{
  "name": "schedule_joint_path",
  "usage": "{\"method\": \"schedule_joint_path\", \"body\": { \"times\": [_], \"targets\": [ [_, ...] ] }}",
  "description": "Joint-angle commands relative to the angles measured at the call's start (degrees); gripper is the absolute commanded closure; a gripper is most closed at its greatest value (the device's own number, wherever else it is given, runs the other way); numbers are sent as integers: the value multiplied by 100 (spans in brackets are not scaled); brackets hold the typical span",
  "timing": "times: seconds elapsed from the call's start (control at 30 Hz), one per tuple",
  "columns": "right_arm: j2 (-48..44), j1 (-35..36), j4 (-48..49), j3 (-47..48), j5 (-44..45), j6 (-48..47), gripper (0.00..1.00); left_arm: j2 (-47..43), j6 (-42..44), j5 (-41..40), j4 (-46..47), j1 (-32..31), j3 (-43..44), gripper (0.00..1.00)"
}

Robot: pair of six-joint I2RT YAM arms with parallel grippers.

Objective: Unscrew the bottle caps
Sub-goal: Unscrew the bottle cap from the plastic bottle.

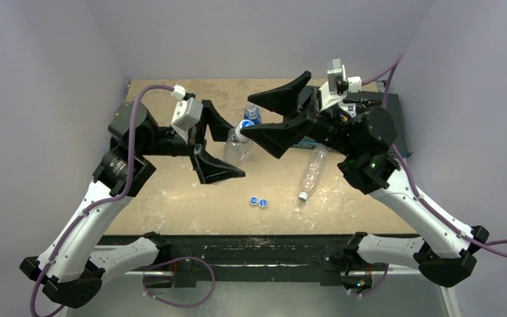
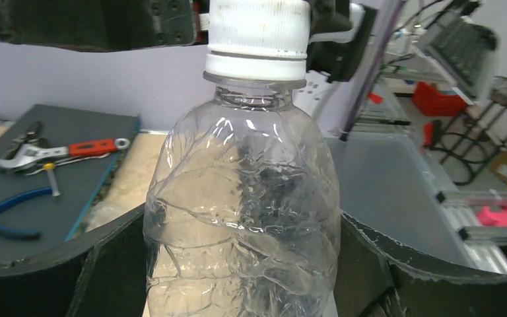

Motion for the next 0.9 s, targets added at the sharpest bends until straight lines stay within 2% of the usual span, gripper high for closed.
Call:
{"method": "schedule_joint_path", "body": {
  "times": [0.0,0.1,0.23,0.53,0.87],
  "targets": [
    [-125,146,-866,381,1812,-214,1,-85,1424,-1502,-879,-39,207,99],
    [59,607,-1371,717,2784,-535,4,-85,1598,-2343,-891,-37,100,98],
    [437,984,-1890,1168,3501,-767,16,-105,1651,-2995,-755,-39,-7,98],
    [578,1010,-1791,1258,3709,-723,43,-119,1677,-3198,-693,-35,-68,98],
    [768,1011,-1659,1354,3572,-655,55,-120,1627,-3180,-638,-43,-83,98]
  ]
}}
